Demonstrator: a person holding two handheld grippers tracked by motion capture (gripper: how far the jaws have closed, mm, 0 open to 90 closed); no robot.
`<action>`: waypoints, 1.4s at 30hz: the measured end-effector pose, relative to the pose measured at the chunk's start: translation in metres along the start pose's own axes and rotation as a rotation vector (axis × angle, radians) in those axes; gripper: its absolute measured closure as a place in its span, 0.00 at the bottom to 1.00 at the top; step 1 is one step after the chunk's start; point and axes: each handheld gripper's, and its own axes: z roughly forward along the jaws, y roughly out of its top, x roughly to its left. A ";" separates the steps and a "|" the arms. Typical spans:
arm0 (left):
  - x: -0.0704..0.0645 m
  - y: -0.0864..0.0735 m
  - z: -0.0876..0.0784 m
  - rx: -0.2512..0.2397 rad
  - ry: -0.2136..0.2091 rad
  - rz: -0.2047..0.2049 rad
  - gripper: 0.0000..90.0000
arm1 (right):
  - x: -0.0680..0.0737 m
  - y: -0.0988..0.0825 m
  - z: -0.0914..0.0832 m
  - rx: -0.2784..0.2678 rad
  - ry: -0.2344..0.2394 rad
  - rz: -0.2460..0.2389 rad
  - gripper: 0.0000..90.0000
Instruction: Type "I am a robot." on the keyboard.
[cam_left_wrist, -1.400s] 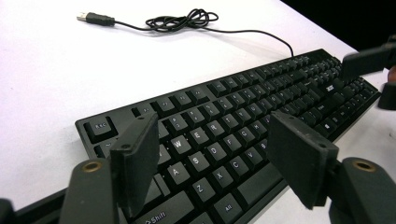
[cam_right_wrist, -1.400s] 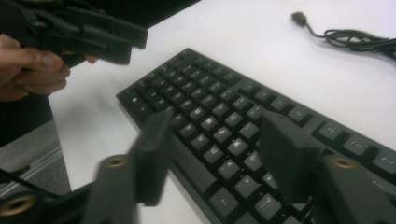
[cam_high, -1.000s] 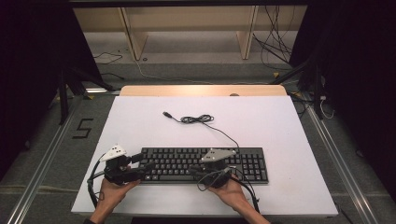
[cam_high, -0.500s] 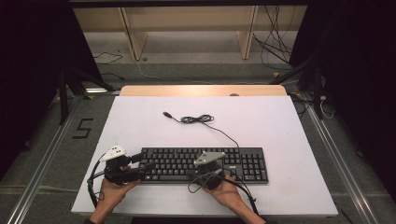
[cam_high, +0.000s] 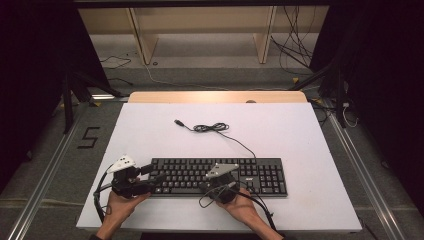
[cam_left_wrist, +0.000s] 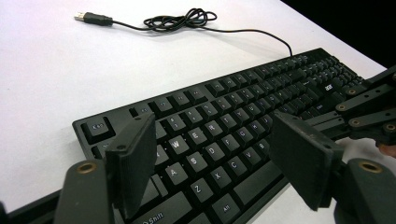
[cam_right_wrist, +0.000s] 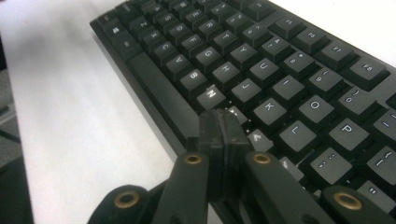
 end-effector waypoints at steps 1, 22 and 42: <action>0.000 0.000 0.000 -0.001 0.000 -0.001 0.35 | -0.001 0.000 -0.001 -0.005 0.004 0.007 1.00; 0.002 0.000 0.003 0.017 0.021 -0.024 0.36 | -0.017 0.004 -0.041 -0.166 0.009 0.103 0.59; 0.006 -0.002 0.022 0.137 0.060 -0.018 0.81 | -0.021 0.000 -0.066 -0.246 -0.010 0.129 0.37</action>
